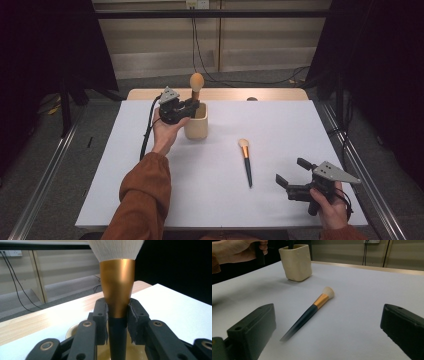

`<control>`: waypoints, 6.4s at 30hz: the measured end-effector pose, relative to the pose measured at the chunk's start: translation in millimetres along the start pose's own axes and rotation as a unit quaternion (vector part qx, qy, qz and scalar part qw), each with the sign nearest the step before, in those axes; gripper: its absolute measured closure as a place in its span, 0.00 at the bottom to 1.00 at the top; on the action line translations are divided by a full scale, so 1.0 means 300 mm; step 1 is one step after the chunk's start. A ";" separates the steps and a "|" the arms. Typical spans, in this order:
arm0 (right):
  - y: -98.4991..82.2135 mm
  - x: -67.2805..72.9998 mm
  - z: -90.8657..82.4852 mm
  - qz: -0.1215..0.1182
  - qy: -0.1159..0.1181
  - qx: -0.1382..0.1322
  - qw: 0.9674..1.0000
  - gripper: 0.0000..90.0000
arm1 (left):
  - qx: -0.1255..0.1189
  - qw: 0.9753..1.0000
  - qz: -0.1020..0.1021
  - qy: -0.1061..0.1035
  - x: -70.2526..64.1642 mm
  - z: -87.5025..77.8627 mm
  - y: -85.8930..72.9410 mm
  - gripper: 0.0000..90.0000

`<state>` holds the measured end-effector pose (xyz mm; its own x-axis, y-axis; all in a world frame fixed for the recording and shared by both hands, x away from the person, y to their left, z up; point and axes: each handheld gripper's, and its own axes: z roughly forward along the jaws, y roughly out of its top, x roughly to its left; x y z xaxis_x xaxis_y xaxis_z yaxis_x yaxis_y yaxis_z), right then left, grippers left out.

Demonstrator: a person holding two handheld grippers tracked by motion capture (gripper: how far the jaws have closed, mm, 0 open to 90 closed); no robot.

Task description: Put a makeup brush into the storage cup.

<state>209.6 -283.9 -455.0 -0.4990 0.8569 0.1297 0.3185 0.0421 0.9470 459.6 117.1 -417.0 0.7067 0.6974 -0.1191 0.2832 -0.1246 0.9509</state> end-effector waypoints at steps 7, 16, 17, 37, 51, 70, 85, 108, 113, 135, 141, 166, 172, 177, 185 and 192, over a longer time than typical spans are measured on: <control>0.000 0.001 0.002 -0.001 0.002 0.001 1.000 0.00 | 0.017 1.000 -0.004 0.000 -0.001 0.005 -0.011 0.79; 0.000 0.002 0.002 0.000 0.002 0.002 1.000 0.00 | 0.026 1.000 -0.001 0.002 -0.004 0.006 -0.023 0.77; 0.000 0.002 0.002 0.000 0.002 0.001 1.000 0.00 | 0.027 1.000 -0.002 0.004 -0.005 0.005 -0.031 0.75; 0.001 0.005 0.004 -0.003 0.003 0.003 1.000 0.00 | 0.011 0.999 -0.017 0.029 -0.008 -0.065 -0.039 0.30; 0.002 0.006 0.006 -0.005 0.002 0.004 1.000 0.00 | 0.011 0.999 -0.038 0.011 -0.033 -0.115 -0.029 0.05; 0.000 0.005 0.000 -0.003 -0.003 0.003 1.000 0.00 | 0.008 1.000 -0.027 0.011 -0.069 -0.191 -0.011 0.02; 0.001 0.005 -0.002 -0.003 -0.006 0.003 1.000 0.00 | 0.015 0.999 -0.024 0.033 -0.059 -0.291 -0.063 0.02; 0.000 0.007 -0.004 -0.004 -0.008 0.004 1.000 0.00 | 0.011 0.999 0.005 0.045 -0.107 -0.500 -0.148 0.02; 0.000 0.008 -0.004 -0.004 -0.008 0.004 1.000 0.00 | 0.012 0.998 0.004 0.054 -0.110 -0.540 -0.159 0.02; 0.000 0.006 0.000 -0.002 -0.012 0.005 1.000 0.00 | 0.009 0.998 -0.010 0.063 -0.169 -0.679 -0.220 0.03; -0.001 0.006 -0.003 -0.002 -0.013 0.005 1.000 0.00 | -0.001 0.998 -0.007 0.067 -0.157 -0.711 -0.250 0.03; 0.003 0.000 0.009 0.005 -0.016 0.005 1.000 0.00 | 0.015 0.996 -0.010 0.086 -0.154 -0.745 -0.296 0.04; 0.009 0.003 0.019 0.000 -0.010 0.006 1.000 0.00 | 0.010 0.996 -0.010 0.091 -0.152 -0.757 -0.296 0.04; 0.019 0.007 0.040 0.002 -0.010 0.011 1.000 0.00 | 0.011 0.996 -0.011 0.092 -0.155 -0.763 -0.299 0.04; 0.052 0.018 0.086 0.004 0.007 0.009 1.000 0.00 | 0.012 0.995 -0.009 0.095 -0.160 -0.768 -0.301 0.04; 0.087 0.010 0.108 0.002 0.021 0.011 1.000 0.00 | 0.011 0.995 -0.013 0.099 -0.156 -0.772 -0.304 0.04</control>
<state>242.5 -263.8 -439.4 -0.5310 0.8348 0.1455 0.3375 0.0508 0.9399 250.5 259.3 -432.0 0.5583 0.8254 -0.0836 0.3152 -0.1178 0.9417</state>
